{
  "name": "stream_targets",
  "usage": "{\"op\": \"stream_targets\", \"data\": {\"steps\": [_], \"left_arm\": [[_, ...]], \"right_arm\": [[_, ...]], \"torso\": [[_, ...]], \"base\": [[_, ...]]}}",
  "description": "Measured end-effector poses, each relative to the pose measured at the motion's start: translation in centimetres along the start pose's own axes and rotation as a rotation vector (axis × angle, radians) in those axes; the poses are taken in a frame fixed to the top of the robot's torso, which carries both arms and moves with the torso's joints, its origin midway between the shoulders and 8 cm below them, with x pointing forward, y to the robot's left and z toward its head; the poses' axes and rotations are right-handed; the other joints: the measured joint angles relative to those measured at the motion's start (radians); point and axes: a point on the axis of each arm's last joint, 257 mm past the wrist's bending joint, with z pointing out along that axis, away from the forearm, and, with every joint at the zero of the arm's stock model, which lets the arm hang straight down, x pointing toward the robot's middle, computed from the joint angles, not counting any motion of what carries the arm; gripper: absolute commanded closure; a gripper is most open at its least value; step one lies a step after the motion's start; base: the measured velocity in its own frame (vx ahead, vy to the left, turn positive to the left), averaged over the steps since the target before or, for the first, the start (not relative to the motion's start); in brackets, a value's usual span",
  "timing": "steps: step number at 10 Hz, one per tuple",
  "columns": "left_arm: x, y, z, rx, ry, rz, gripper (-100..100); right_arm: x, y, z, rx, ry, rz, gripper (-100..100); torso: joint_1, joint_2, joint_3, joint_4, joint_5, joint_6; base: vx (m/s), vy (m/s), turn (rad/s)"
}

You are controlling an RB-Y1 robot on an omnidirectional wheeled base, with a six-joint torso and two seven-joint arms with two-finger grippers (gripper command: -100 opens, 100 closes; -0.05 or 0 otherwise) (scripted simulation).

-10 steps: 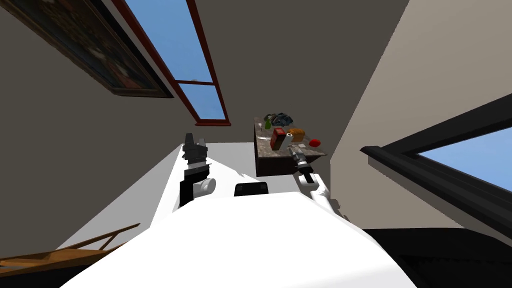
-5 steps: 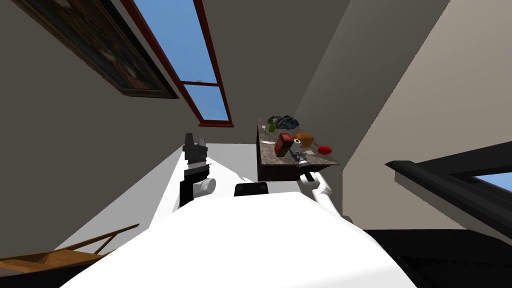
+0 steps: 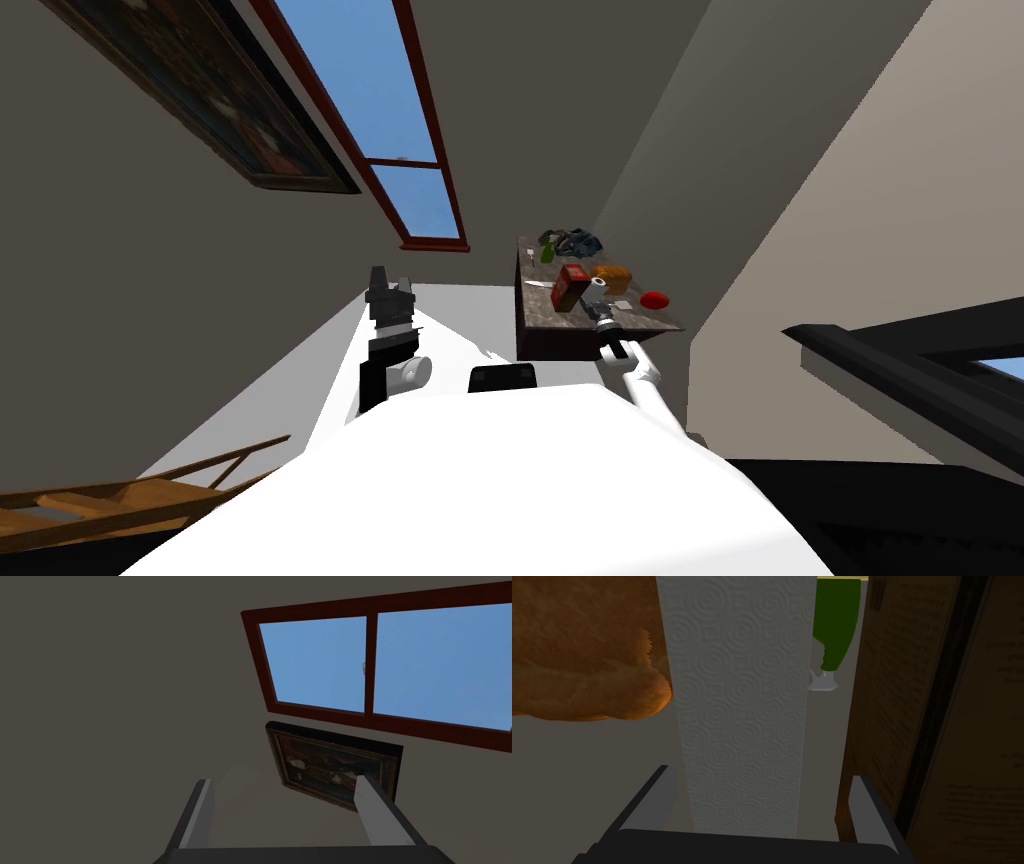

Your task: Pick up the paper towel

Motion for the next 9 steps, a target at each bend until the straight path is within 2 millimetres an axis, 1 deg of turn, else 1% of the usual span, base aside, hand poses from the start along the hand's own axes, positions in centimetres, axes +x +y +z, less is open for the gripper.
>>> {"op": "stream_targets", "data": {"steps": [1,2,3,4,5,6,7,8,9], "left_arm": [[0.0,0.0,0.0,0.0,0.0,0.0,0],[0.0,0.0,0.0,0.0,0.0,0.0,0],[0.0,0.0,0.0,0.0,0.0,0.0,0],[0.0,0.0,0.0,0.0,0.0,0.0,0],[0.0,0.0,0.0,0.0,0.0,0.0,0],[0.0,0.0,0.0,0.0,0.0,0.0,0],[0.0,0.0,0.0,0.0,0.0,0.0,0],[0.0,0.0,0.0,0.0,0.0,0.0,0],[0.0,0.0,0.0,0.0,0.0,0.0,0]], "right_arm": [[-0.5,-0.4,0.8,-0.006,-0.013,-0.001,-100],[-0.4,-0.7,1.2,-0.007,-0.013,-0.002,-100],[0.3,-1.2,1.0,0.001,0.002,0.0,-100],[-0.6,-1.6,1.9,-0.004,-0.011,-0.003,-100],[-0.8,-1.8,2.4,-0.005,-0.02,-0.004,-100],[-0.2,-2.2,2.6,0.001,-0.009,-0.002,-100],[0.9,-2.9,2.3,0.012,0.009,0.001,-100],[0.0,-3.4,3.1,0.01,-0.004,-0.001,-100],[0.1,-3.7,3.4,0.013,-0.005,0.0,-100]], "torso": [[0.0,0.001,0.0,0.0,0.0,-0.001],[0.001,0.002,0.001,0.0,0.0,0.0],[0.001,0.001,0.001,0.0,0.0,0.0],[0.001,0.002,0.001,0.0,0.0,-0.001],[0.002,0.002,0.001,0.0,0.0,-0.001],[0.002,0.001,0.001,0.0,0.0,-0.001],[0.002,0.0,0.0,0.0,0.0,-0.001],[0.003,0.001,0.0,0.0,0.0,-0.002],[0.003,0.002,0.001,0.0,0.0,-0.001]], "base": [[-0.061,0.023,0.09],[-0.033,0.018,-0.013],[-0.063,0.023,0.117],[-0.065,0.023,0.078],[-0.031,0.014,-0.003],[-0.006,0.006,-0.008],[-0.05,0.023,0.142],[-0.062,0.024,0.088],[-0.029,0.013,-0.016]]}}
